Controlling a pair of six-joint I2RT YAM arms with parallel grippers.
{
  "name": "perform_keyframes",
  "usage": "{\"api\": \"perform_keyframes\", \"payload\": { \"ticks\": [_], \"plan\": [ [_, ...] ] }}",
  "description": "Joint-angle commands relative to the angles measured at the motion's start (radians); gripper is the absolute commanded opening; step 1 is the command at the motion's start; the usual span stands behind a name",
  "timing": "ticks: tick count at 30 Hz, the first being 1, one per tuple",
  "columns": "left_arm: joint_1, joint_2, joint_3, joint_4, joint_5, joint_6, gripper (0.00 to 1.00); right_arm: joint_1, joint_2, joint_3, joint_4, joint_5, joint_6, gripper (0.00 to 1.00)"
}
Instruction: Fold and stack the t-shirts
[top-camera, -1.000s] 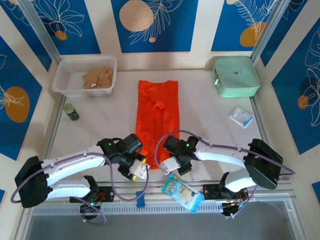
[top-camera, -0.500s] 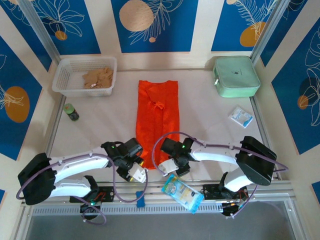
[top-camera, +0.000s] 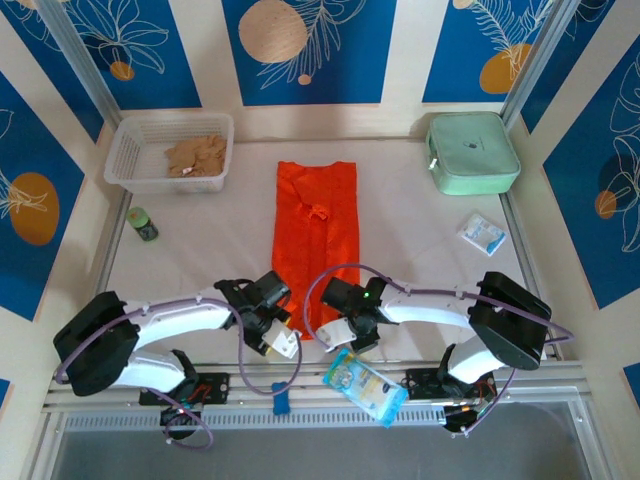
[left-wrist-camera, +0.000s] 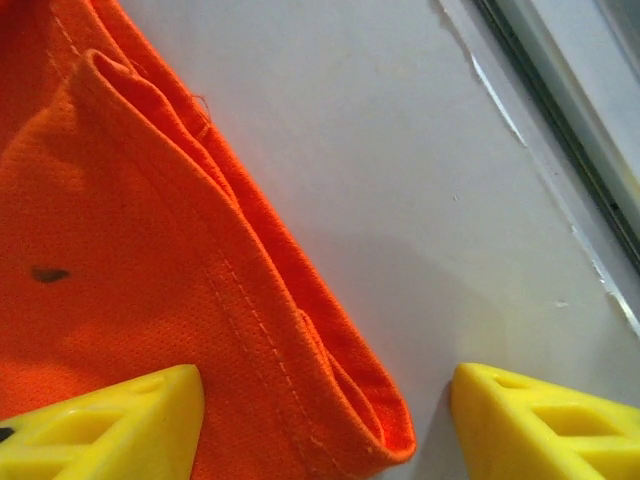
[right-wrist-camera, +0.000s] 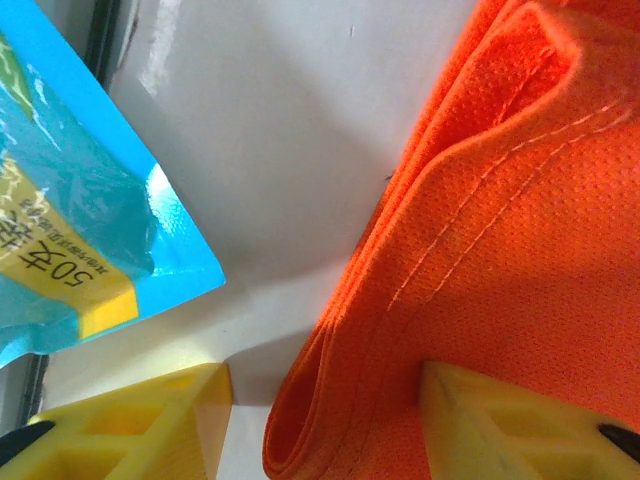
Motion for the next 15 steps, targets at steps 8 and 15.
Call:
{"api": "perform_keyframes", "payload": {
  "ticks": [8,15],
  "plan": [
    [0.025,0.056,0.015,0.009,-0.029,0.054,0.60,0.006,0.004,-0.043,0.030,-0.003,0.022,0.52],
    [0.026,0.130,0.033,0.093,-0.063,0.036,0.54,0.002,0.029,-0.042,0.065,0.016,0.033,0.46]
  ]
}}
